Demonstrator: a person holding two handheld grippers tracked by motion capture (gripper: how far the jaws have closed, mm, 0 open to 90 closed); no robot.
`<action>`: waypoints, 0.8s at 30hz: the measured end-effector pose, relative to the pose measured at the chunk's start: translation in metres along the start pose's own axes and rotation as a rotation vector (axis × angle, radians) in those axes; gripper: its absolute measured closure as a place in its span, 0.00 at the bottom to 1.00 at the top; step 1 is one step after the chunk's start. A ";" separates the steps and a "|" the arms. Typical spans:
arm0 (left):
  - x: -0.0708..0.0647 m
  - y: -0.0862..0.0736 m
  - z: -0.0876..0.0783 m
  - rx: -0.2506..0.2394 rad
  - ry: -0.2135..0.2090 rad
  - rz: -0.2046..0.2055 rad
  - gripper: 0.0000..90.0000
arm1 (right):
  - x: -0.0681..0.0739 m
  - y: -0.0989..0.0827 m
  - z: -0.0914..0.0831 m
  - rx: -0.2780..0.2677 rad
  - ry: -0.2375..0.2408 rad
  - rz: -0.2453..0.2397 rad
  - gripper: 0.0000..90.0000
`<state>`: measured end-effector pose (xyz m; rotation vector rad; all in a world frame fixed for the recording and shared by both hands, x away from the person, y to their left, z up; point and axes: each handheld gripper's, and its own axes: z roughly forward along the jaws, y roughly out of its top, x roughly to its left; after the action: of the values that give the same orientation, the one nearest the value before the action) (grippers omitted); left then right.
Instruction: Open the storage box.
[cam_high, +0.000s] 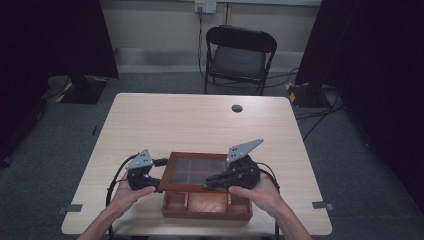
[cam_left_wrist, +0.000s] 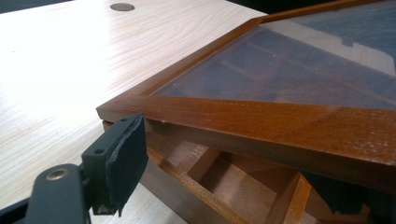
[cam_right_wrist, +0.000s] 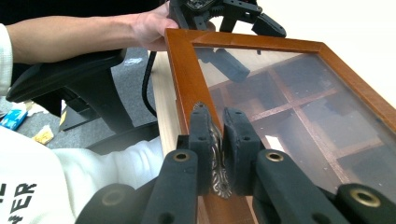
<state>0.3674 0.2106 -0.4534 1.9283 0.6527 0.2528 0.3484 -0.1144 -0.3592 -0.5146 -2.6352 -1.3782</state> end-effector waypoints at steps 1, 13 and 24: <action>0.000 0.000 0.000 -0.008 -0.005 -0.007 0.23 | 0.001 0.000 0.000 0.000 -0.003 -0.002 0.92; -0.001 0.001 -0.002 -0.024 0.004 0.000 0.30 | -0.004 -0.006 -0.018 -0.068 -0.057 0.041 0.60; 0.000 0.008 -0.005 -0.047 0.004 -0.015 0.33 | -0.009 -0.037 -0.038 -0.107 -0.116 0.102 0.39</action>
<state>0.3671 0.2121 -0.4440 1.8776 0.6583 0.2604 0.3422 -0.1673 -0.3688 -0.7522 -2.5925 -1.5066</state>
